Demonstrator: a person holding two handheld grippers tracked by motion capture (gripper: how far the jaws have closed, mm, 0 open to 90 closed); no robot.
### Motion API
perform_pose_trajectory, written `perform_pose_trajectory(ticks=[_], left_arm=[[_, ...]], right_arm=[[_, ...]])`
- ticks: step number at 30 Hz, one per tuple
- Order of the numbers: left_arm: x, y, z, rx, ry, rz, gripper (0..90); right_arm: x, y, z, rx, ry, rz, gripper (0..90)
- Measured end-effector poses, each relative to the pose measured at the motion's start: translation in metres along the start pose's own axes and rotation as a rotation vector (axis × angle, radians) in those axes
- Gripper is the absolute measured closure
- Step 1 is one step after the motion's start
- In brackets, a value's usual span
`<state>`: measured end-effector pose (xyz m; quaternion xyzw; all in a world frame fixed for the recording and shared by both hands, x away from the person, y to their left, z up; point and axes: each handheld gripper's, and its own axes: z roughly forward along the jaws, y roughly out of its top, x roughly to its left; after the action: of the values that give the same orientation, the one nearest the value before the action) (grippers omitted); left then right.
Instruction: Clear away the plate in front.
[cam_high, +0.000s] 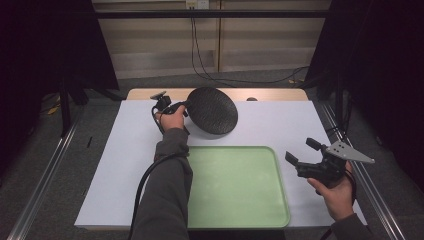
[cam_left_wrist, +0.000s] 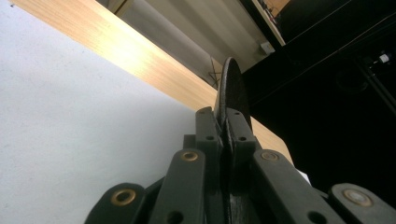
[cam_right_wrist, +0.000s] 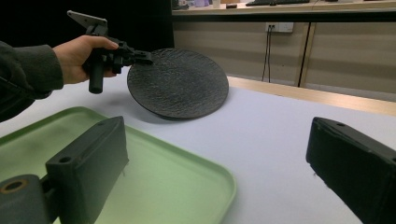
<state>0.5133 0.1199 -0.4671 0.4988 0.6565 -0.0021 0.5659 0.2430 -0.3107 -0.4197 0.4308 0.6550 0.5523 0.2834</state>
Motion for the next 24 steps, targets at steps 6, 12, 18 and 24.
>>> perform_pose_trajectory(ticks=[6, 12, 18, 24], left_arm=[[-0.007, 0.012, -0.008, 0.045, 0.029, 0.004, 85.7], [-0.014, 0.023, -0.019, 0.064, 0.000, -0.001, 86.7], [-0.025, 0.028, -0.027, 0.104, -0.010, 0.026, 86.9], [-0.030, 0.033, -0.039, 0.143, -0.026, 0.061, 86.8]], right_arm=[[-0.001, 0.000, 0.000, -0.001, -0.001, 0.010, 4.2], [0.001, 0.000, 0.000, -0.001, 0.000, 0.005, 4.1], [0.000, 0.000, -0.001, -0.002, 0.001, 0.001, 3.7], [0.000, 0.000, 0.000, -0.006, -0.001, 0.002, 2.2]])
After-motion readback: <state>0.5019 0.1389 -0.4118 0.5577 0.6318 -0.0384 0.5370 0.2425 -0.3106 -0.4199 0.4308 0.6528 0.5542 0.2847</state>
